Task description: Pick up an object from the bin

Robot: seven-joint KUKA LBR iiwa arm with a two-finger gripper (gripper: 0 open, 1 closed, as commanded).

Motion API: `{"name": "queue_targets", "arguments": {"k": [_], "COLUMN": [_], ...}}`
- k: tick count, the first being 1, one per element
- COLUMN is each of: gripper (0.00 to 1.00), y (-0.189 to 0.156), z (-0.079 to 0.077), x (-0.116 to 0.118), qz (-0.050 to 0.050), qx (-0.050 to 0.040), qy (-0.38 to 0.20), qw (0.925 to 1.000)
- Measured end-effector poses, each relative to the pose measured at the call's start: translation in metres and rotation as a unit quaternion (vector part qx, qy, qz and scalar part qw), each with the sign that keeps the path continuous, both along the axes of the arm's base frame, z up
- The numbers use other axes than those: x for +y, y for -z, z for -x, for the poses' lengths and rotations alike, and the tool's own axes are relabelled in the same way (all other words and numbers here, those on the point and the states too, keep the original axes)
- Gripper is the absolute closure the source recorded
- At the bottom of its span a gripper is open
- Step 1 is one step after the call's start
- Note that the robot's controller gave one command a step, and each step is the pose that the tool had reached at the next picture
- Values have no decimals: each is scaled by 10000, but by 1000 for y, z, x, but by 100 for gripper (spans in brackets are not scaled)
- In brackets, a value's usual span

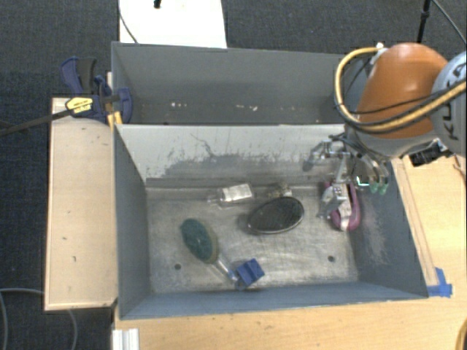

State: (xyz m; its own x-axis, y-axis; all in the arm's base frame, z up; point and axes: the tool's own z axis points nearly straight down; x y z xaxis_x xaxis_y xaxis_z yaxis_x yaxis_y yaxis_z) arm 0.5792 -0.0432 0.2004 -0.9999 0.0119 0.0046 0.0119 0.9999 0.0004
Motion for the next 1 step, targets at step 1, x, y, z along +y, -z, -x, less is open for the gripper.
{"name": "queue_targets", "arguments": {"k": [1], "gripper": [0], "y": [129], "z": [-7], "x": [44], "qz": [-1], "qx": [-58], "qy": [-1346], "qw": [9909]}}
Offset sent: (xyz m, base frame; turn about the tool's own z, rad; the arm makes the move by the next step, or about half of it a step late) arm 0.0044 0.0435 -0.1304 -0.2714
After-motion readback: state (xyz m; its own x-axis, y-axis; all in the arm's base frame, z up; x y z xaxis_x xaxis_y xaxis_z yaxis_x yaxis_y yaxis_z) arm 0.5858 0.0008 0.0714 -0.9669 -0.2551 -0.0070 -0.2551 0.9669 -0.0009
